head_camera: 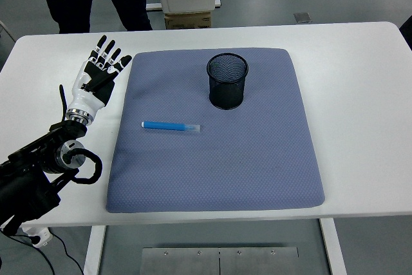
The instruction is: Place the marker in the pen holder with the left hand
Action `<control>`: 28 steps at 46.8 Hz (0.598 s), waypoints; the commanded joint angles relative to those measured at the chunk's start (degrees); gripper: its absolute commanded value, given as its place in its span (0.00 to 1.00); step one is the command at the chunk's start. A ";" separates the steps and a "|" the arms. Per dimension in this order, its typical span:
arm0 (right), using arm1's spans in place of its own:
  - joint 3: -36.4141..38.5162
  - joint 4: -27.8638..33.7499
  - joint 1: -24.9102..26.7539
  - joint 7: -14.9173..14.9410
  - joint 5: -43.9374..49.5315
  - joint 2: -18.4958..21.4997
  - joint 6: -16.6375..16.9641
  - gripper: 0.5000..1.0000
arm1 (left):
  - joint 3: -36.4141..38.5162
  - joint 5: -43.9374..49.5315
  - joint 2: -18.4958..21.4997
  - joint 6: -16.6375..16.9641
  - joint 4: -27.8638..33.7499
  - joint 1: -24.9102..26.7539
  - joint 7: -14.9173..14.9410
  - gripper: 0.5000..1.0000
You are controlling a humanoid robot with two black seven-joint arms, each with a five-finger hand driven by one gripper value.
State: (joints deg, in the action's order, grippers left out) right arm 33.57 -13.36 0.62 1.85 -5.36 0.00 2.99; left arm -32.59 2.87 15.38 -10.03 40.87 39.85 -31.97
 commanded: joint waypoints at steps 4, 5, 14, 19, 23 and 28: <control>0.00 0.00 0.00 0.00 0.00 0.00 0.00 1.00 | -0.02 0.11 0.00 -0.08 0.00 -0.12 -0.02 1.00; 0.00 0.00 0.00 0.00 0.00 0.00 0.00 1.00 | -0.02 0.03 0.00 -0.08 0.00 -0.12 -0.02 1.00; 0.00 0.00 0.00 0.00 0.00 0.00 0.00 1.00 | -0.02 0.11 -0.18 -0.08 0.00 -0.82 -0.02 1.00; 0.00 0.00 0.00 0.00 0.00 0.00 0.00 1.00 | -0.02 0.29 -0.44 0.01 -0.17 -1.00 -0.02 1.00; 0.00 0.00 0.00 0.00 0.00 0.00 0.00 1.00 | -0.02 0.29 -0.62 0.01 -0.09 -1.09 -0.02 1.00; 0.00 0.00 0.00 0.00 0.00 0.00 0.00 1.00 | -0.02 0.20 -0.79 -0.08 -0.09 -1.26 -0.02 1.00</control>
State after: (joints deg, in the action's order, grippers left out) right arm 33.57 -13.36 0.61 1.85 -5.36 0.00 2.99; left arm -32.62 3.14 14.60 -10.03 40.72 38.68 -32.00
